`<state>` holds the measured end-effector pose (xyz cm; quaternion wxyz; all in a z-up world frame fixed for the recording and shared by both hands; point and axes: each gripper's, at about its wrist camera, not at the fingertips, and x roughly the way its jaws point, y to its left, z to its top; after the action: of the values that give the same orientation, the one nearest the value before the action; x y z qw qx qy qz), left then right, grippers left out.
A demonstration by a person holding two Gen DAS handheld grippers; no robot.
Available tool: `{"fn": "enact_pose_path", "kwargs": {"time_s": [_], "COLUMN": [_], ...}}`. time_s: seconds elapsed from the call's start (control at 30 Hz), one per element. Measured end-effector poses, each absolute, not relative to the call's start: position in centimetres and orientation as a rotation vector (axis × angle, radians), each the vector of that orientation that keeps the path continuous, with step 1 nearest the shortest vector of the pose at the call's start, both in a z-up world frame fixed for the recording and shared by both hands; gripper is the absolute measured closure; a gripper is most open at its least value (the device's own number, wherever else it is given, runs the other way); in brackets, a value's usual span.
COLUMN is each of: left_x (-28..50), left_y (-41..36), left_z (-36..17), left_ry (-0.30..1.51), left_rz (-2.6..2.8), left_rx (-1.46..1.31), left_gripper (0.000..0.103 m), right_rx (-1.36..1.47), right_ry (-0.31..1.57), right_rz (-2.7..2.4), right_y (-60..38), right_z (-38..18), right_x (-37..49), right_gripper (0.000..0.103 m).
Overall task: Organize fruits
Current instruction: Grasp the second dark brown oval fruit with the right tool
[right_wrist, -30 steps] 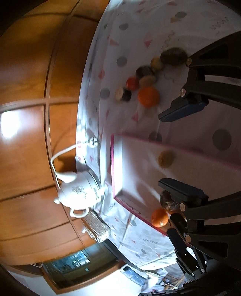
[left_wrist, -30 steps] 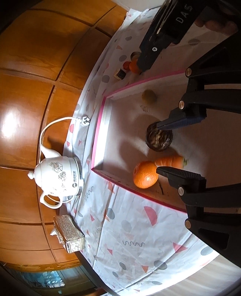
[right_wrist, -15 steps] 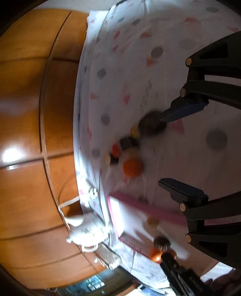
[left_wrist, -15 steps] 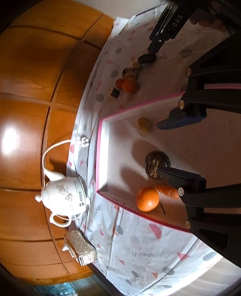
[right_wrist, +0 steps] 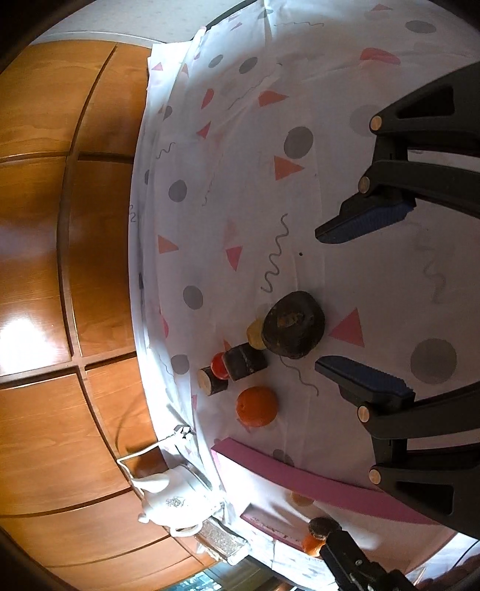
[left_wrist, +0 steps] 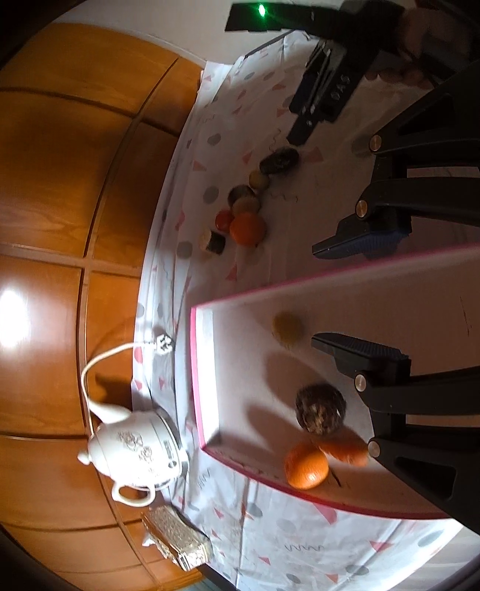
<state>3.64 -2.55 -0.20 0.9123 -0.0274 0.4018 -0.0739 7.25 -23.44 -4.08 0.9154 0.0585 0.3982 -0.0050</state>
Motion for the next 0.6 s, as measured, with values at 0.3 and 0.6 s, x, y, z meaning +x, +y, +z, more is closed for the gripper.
{"fn": "enact_pose_path", "kwargs": {"time_s": [0.3, 0.6], "left_x": [6.2, 9.0], "left_y": [-5.4, -7.9], "left_z": [0.1, -1.0], "left_ry": [0.857, 0.907], "left_rz": [-0.209, -0.232], "left_rx": [-0.063, -0.06], "left_gripper": [0.061, 0.062], "right_rx": [0.168, 0.194], "right_ry": [0.807, 0.8], "right_rz": [-0.066, 0.005], "right_y": [-25.9, -25.9], "right_z": [-4.3, -4.5], "right_x": [7.6, 8.1], "right_gripper": [0.039, 0.039]}}
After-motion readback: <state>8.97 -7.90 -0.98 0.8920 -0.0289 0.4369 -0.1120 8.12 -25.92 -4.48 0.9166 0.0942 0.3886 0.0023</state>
